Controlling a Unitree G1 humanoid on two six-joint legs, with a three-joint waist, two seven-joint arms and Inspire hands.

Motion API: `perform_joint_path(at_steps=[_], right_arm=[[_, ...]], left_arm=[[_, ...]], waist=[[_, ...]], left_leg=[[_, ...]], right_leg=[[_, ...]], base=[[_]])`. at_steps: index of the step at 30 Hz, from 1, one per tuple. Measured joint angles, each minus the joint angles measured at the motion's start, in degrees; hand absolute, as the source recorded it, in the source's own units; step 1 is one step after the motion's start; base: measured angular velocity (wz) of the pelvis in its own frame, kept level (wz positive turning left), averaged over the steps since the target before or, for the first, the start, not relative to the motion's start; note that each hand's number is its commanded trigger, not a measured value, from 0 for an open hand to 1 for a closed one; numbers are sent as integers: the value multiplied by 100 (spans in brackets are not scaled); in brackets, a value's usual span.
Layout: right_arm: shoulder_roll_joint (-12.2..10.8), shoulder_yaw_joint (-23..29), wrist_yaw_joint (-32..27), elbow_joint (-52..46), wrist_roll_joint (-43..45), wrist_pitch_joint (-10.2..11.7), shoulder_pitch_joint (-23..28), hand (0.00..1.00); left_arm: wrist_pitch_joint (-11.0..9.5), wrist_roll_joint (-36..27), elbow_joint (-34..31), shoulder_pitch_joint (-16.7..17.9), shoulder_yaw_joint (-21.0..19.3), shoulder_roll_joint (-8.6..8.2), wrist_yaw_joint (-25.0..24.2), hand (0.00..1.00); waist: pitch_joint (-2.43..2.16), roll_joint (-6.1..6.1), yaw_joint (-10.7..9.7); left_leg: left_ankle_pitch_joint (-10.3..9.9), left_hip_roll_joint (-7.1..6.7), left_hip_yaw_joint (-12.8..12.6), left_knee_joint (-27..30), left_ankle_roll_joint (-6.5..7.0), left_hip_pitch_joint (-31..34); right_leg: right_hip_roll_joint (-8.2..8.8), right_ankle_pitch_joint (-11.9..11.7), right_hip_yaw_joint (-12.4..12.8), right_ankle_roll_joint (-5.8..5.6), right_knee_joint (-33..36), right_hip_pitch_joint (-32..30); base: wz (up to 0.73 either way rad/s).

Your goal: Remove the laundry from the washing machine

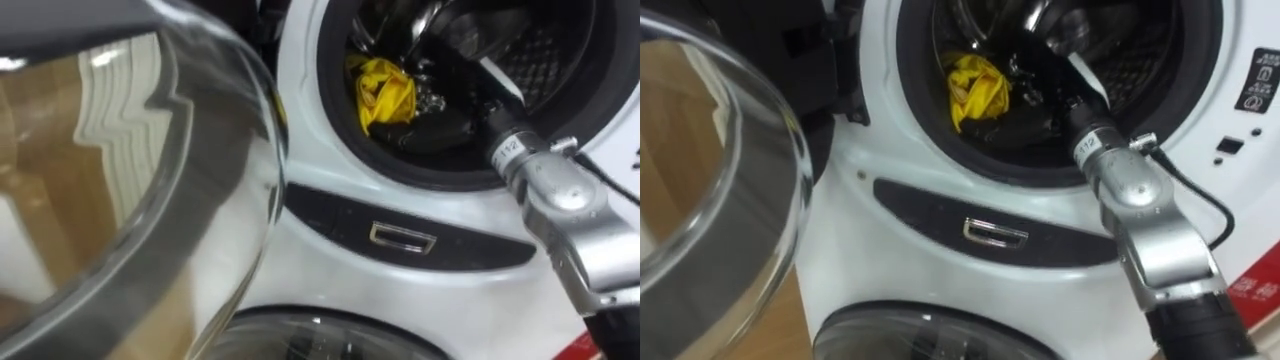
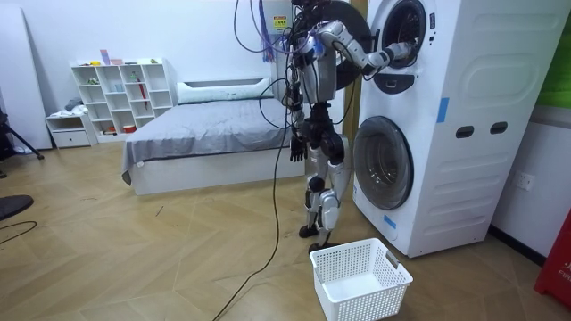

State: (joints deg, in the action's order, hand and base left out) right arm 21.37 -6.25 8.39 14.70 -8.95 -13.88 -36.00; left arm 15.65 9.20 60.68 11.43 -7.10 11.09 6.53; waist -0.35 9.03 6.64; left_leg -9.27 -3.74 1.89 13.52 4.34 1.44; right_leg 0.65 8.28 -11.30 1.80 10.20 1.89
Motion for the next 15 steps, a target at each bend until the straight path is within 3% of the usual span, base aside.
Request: perform_joint_path(at_steps=[2, 3, 4, 9, 15], right_arm=[[0, -27, 191, 204, 1, -18, -106, 0], [0, -37, 324, 347, 5, -85, -201, 22], [7, -81, 498, 564, 45, -104, -359, 100], [349, -171, 1093, 791, 288, -127, -477, 100], [467, -149, 1062, 992, 509, -117, -717, 100]], left_arm=[[77, 49, -6, -5, 0, 1, -33, 0], [113, 51, -7, -16, 1, 8, -61, 0], [154, 52, 2, -38, 42, 28, -73, 0], [185, 45, 6, -163, 58, 123, -91, 0], [176, -76, 90, -225, 176, 207, -82, 0]], waist=[[0, 22, 0], [-6, 42, 2], [1, 61, 6], [22, 137, 325], [74, 146, 469]], left_leg=[[24, -1, -1, -7, -19, 3], [42, 2, 2, -8, -27, 2], [54, 8, 6, -6, -39, -11], [70, 38, -1, -6, -65, -73], [79, 84, 2, -93, -118, -99]], right_leg=[[6, 12, 7, 6, 52, -2], [3, 8, 5, 10, 54, 1], [-9, -1, 17, 15, 50, 12], [-64, -40, 42, 60, 19, 28], [-90, -56, 15, 127, -73, 60]], base=[[0], [4], [4], [0], [0]])
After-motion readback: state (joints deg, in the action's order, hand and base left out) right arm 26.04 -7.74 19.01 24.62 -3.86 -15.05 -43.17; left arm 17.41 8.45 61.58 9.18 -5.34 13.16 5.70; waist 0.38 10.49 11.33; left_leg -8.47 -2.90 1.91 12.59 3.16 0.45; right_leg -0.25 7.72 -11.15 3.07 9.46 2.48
